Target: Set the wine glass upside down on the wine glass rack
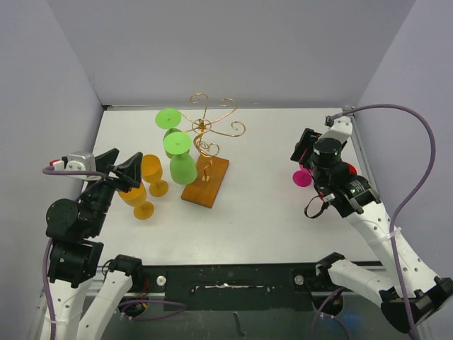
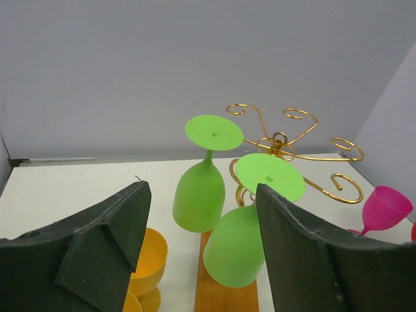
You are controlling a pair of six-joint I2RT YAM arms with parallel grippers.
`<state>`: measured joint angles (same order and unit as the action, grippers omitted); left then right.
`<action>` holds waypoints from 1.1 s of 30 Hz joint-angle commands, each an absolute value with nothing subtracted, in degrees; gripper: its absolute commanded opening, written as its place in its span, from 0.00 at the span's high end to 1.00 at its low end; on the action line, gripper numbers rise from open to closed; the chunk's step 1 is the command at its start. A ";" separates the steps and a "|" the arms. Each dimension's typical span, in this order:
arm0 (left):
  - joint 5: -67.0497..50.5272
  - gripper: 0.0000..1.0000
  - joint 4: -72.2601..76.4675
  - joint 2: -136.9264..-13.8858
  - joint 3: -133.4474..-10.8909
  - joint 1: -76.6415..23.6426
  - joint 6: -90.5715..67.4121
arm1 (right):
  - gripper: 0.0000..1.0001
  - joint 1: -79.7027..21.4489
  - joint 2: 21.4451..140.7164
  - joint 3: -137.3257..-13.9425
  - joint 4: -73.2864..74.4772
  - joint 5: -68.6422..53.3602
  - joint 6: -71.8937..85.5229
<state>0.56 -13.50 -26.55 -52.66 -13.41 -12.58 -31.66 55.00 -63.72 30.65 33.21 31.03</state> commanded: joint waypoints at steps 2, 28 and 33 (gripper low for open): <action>-2.88 0.36 -9.68 -26.47 -54.05 -13.55 -11.25 | 0.43 -19.84 61.35 -65.92 32.50 19.51 25.85; -6.53 0.33 -1.05 -30.12 -54.09 -13.60 -13.16 | 1.00 -11.44 77.52 -66.05 27.55 10.16 21.77; -11.68 0.32 -1.74 -32.27 -56.47 -13.58 -15.01 | 1.00 -11.71 72.25 -64.53 25.53 7.93 23.17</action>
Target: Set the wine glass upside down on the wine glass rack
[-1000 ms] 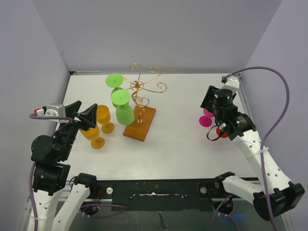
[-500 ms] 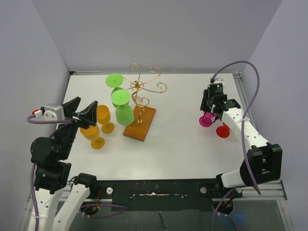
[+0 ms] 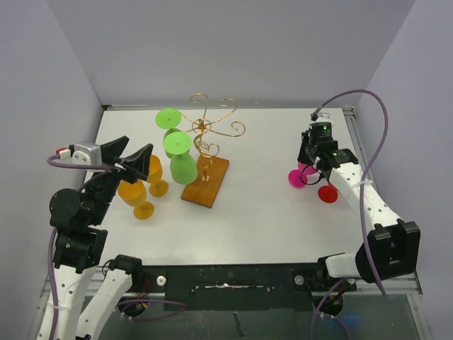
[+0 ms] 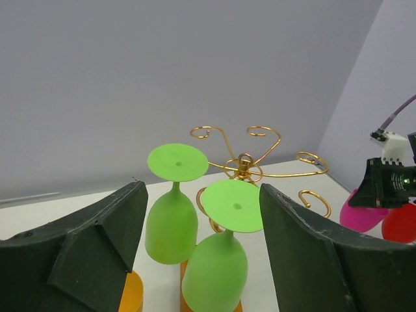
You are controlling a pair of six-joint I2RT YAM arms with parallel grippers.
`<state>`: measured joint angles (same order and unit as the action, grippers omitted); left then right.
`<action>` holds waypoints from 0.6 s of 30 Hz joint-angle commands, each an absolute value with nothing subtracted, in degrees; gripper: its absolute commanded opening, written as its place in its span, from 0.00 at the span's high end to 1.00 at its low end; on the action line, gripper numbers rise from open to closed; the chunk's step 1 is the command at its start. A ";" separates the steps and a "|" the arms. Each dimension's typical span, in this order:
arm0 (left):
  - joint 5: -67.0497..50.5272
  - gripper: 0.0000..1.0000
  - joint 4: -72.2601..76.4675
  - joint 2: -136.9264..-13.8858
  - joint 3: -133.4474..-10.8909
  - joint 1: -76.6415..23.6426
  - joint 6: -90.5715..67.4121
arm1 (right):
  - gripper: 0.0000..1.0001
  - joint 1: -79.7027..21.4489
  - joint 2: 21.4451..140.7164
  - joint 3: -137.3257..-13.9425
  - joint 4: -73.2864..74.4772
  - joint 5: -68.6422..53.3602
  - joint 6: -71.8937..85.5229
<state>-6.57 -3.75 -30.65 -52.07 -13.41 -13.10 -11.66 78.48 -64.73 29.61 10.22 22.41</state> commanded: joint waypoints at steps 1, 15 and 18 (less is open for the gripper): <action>-12.73 0.32 -1.76 -32.73 -56.91 -13.62 -15.73 | 1.00 -11.81 70.69 -64.14 24.64 7.32 23.46; -28.50 0.23 13.53 -42.24 -59.06 -13.62 -30.57 | 1.00 -22.44 50.38 -60.70 -1.19 12.76 24.46; -29.49 0.23 21.23 -44.65 -58.47 -13.61 -39.25 | 1.00 -27.22 49.35 -60.04 -8.97 14.89 22.32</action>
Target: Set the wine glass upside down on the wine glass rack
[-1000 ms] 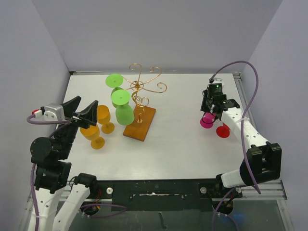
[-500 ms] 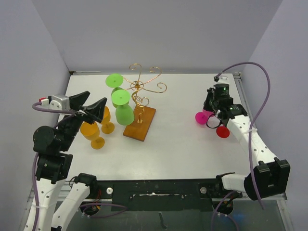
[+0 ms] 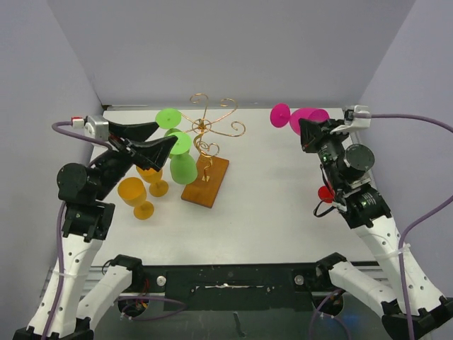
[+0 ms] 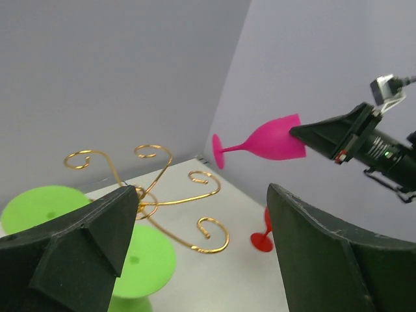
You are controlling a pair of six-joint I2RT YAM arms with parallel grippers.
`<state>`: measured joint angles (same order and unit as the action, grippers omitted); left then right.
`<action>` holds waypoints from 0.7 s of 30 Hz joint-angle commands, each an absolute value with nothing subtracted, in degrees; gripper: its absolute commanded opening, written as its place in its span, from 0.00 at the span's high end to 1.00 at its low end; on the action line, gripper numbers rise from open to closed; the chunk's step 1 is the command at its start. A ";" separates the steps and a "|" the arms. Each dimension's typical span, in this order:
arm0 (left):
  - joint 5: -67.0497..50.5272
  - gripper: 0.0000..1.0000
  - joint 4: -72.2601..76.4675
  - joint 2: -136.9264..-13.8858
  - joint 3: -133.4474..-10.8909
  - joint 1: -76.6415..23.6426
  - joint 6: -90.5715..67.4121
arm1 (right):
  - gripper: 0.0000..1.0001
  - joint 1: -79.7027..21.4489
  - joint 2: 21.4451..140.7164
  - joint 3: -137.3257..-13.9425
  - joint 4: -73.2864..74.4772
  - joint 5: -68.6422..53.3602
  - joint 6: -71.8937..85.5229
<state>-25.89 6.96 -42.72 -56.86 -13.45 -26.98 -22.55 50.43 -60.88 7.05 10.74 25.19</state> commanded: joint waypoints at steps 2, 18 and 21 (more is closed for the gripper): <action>-27.98 0.23 26.98 -46.14 -58.12 -13.58 -45.29 | 1.00 -31.01 49.14 -59.63 -14.14 17.83 20.79; -17.87 0.25 46.29 -55.01 -53.51 -19.99 -71.94 | 1.00 -60.24 58.50 -59.53 -52.51 21.61 -2.74; -15.30 0.26 46.56 -55.72 -53.50 -23.03 -71.97 | 1.00 -63.33 60.91 -59.97 -55.96 20.64 -4.97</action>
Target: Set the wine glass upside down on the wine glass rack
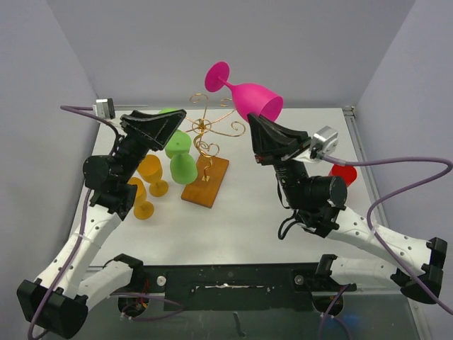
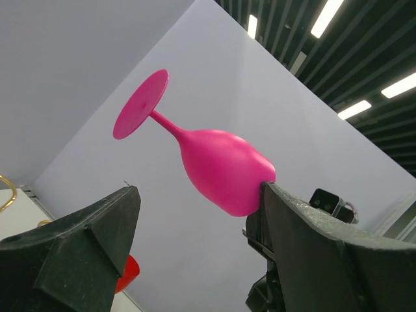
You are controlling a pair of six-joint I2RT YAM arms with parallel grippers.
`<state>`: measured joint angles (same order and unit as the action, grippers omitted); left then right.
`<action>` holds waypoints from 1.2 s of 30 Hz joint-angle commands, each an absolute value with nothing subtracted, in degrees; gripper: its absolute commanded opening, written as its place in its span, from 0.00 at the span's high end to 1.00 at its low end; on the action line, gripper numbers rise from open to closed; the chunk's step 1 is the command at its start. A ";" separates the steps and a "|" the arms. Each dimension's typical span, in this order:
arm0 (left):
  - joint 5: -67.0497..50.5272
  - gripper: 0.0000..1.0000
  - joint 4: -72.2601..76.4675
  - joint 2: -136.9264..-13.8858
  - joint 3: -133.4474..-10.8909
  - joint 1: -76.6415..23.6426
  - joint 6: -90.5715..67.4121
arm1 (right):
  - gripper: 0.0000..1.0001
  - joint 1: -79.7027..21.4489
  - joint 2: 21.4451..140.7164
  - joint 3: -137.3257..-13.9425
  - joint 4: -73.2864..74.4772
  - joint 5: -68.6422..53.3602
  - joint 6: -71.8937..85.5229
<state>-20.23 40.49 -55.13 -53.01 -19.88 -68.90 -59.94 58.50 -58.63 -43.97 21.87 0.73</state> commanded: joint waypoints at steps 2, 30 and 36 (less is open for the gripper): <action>-13.40 0.27 46.52 -56.28 -53.75 -24.99 -71.81 | 1.00 -65.18 62.19 -60.11 -57.82 19.88 -6.40; 0.53 0.49 54.18 -62.10 -53.56 -31.73 -77.08 | 1.00 -71.54 65.78 -55.40 -61.35 15.80 -10.33; 1.01 0.62 55.04 -61.96 -53.17 -32.05 -79.02 | 1.00 -71.53 66.10 -54.76 -61.28 15.51 -9.76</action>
<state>-0.60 50.00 -63.35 -53.08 -31.75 -77.60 -71.02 66.08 -55.24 -58.35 16.67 -10.22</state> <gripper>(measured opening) 0.420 0.033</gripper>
